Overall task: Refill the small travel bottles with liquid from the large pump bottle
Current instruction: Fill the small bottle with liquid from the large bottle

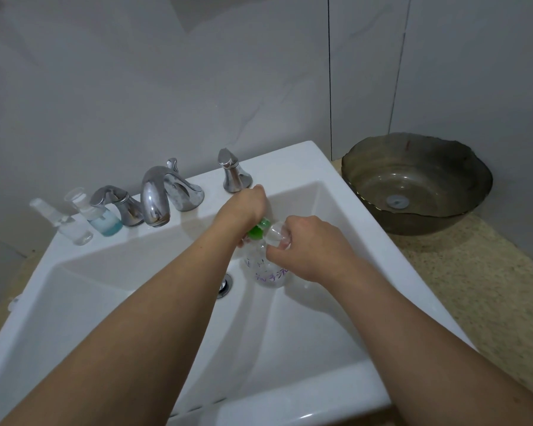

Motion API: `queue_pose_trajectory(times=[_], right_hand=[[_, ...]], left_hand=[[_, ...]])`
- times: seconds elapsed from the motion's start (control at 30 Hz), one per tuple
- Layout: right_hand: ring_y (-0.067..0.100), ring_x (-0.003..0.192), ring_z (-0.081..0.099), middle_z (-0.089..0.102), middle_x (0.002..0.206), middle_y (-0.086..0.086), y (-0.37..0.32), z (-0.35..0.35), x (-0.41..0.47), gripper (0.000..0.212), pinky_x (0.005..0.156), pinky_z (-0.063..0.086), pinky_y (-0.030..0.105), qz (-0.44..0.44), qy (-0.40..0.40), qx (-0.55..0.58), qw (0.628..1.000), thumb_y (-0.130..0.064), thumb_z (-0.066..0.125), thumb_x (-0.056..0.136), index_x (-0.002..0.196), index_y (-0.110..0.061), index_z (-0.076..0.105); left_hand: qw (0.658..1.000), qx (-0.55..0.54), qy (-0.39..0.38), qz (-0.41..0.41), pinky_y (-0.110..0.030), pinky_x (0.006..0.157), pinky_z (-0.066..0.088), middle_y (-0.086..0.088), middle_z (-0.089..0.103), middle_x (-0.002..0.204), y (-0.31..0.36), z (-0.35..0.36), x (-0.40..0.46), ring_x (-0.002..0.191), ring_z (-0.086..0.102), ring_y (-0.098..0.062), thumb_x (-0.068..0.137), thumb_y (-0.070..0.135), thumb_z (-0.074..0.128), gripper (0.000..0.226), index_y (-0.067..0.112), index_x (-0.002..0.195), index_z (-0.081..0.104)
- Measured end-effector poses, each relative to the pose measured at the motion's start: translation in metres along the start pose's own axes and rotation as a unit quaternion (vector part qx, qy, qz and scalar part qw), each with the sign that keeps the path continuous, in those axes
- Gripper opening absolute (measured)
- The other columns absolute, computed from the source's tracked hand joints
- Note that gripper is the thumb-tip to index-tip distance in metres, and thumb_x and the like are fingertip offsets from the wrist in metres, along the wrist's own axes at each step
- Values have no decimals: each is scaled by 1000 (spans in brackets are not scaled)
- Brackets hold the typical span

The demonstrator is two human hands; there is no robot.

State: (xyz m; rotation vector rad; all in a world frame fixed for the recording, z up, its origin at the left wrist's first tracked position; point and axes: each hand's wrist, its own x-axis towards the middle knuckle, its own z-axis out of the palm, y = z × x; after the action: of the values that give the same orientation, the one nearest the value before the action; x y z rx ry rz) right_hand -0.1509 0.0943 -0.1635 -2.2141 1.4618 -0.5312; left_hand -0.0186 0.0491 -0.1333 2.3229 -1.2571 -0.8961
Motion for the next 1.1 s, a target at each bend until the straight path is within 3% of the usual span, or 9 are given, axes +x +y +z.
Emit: queue_pose_trajectory(times=[0.17,0.43,0.6,0.7,0.8,0.97,1.1], right_hand=[[24,71,53,51,73,-4,0,0,0,33,59,35,30,1,-5,-3,1000,-49,61,78,70,-24,41],[24,75,56,57,80,-2,-1,-2,0,29,61,38,30,-2,-9,3,1000,-47,61,78,79,-21,49],[24,75,55,56,77,-4,0,-3,0,28,61,39,30,2,-12,9,1000,-46,60,79,75,-23,46],[23,82,61,65,89,-4,1,-3,-1,31,72,50,34,7,-10,35,999,-50,61,78,87,-21,56],[22,84,62,66,91,-6,1,-3,-2,34,77,52,35,8,5,56,998,-52,61,77,91,-21,59],[22,85,61,65,93,-5,2,-2,-4,36,77,52,35,-1,15,59,998,-53,61,78,93,-20,58],[24,85,61,64,92,-2,2,-2,-3,37,76,51,35,-1,14,51,999,-52,61,79,93,-18,58]], left_hand=[[1000,-6,-3,-3,-67,86,55,-31,64,117,-1,1,1,98,66,-54,104,13,23,41,-2,123,56],[1000,-23,1,-17,-66,89,55,-31,64,116,-1,1,1,99,67,-52,103,14,23,42,-1,123,56],[998,-39,-18,-37,-62,90,56,-31,65,111,3,-1,-5,96,68,-49,100,16,26,41,-2,121,57],[996,-40,-51,-59,-50,90,55,-23,68,98,6,-8,-10,89,66,-41,99,46,31,56,1,114,61],[989,-43,-107,-89,-56,100,49,-22,68,107,7,-19,-10,107,63,-43,93,78,26,85,2,107,61],[988,-44,-118,-92,-61,106,45,-21,66,107,5,-22,-10,113,61,-44,95,77,24,86,3,119,59],[992,-28,-88,-86,-58,99,50,-23,69,105,7,-14,-7,104,65,-44,97,71,21,81,2,109,62]])
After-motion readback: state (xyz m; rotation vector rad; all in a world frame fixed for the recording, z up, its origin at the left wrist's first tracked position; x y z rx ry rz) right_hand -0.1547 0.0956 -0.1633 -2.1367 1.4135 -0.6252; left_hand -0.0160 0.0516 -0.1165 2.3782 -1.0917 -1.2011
